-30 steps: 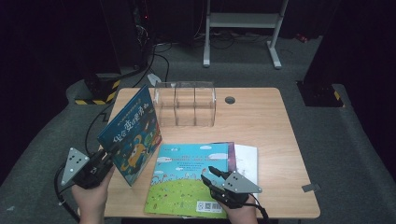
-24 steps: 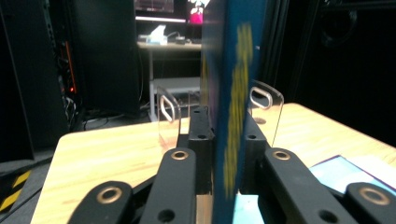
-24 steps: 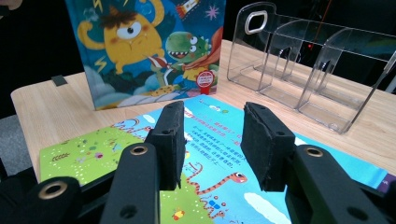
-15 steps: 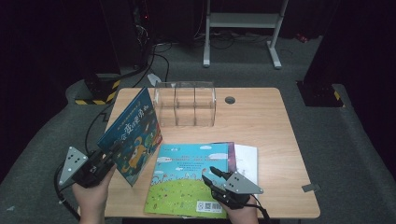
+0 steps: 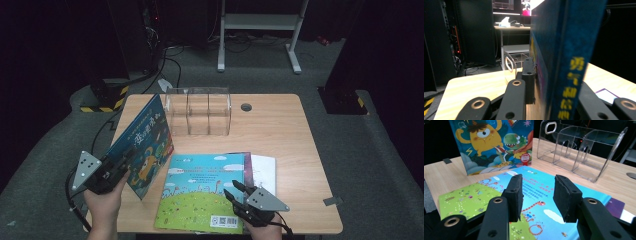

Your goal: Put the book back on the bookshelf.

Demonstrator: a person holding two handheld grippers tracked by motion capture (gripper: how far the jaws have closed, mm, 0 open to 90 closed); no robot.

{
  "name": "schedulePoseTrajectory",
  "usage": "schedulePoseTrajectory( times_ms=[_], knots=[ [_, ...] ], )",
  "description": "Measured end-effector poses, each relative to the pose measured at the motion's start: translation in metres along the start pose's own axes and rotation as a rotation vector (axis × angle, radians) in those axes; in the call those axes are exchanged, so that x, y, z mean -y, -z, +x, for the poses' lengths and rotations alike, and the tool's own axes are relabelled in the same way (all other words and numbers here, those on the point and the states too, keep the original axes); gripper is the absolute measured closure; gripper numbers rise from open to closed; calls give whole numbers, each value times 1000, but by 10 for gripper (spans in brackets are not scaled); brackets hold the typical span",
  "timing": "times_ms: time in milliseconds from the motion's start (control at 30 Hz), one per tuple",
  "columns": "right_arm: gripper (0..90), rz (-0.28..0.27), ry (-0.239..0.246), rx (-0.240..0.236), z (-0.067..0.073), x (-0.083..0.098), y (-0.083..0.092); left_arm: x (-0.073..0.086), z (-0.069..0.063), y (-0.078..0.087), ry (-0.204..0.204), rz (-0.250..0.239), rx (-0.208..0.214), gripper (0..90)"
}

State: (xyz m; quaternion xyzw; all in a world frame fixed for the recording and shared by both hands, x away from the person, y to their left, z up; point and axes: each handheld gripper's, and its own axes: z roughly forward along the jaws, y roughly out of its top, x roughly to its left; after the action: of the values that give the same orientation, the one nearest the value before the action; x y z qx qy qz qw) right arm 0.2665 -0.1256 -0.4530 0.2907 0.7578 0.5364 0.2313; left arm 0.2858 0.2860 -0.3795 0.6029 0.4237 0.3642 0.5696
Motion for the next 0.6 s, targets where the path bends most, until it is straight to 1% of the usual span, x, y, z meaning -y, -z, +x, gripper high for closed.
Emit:
schedulePoseTrajectory(
  times_ms=[133, 200, 400, 467, 500, 600],
  knots=[
    [580, 8, -7, 12, -2, 2, 2, -1, -1, -3, -14, 4, -18, 796],
    [577, 18, -12, 16, -4, 3, 3, -2, -1, -3, -13, 10, -33, 806],
    [551, 47, -33, 23, -10, 5, 1, -4, 2, -3, 1, 26, -27, 811],
    [534, 46, -51, 37, -13, 5, -1, -4, 2, -3, -7, 29, -26, 812],
    [532, 47, -63, 34, -14, 4, -1, -4, 1, -3, -10, 30, -24, 812],
    [525, 39, -50, 57, -16, 1, -1, -4, 2, -3, -17, 28, -23, 814]
  ],
)
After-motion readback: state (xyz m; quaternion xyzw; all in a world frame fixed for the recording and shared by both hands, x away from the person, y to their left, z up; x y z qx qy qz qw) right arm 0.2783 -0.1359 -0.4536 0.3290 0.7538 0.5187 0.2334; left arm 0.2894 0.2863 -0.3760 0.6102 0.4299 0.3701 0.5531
